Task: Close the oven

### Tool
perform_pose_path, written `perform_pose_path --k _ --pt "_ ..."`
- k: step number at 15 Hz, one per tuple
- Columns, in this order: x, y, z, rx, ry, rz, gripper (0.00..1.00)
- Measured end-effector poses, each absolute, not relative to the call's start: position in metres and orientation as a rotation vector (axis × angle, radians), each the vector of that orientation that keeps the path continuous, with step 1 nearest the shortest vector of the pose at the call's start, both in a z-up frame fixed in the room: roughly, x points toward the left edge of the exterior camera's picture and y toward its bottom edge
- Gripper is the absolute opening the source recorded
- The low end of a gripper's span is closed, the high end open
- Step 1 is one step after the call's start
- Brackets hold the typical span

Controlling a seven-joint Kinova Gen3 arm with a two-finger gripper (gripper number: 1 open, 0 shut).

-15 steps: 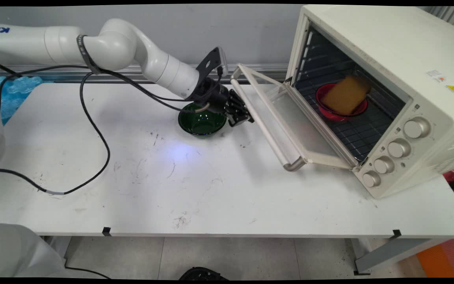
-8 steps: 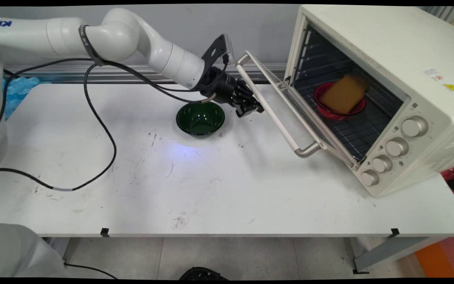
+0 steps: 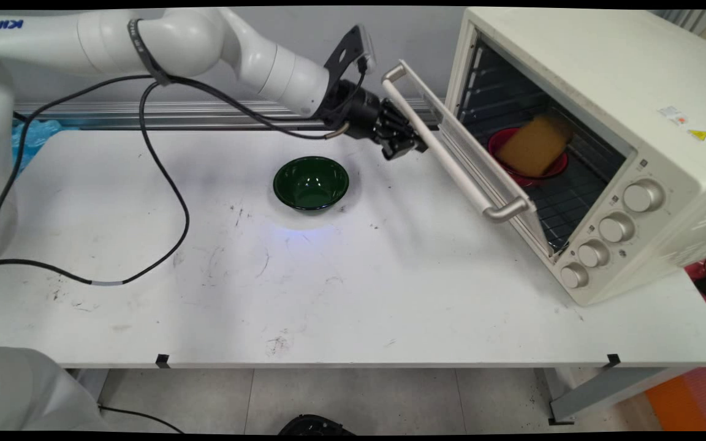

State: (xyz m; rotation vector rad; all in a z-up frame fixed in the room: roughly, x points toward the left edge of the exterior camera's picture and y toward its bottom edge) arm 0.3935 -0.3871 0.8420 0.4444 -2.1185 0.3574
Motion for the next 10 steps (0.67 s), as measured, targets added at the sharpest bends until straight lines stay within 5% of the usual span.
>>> perform_pose_path --k 10 --pt "0.38 -0.415 0.874 0.404 -2.051 0.423 0.0"
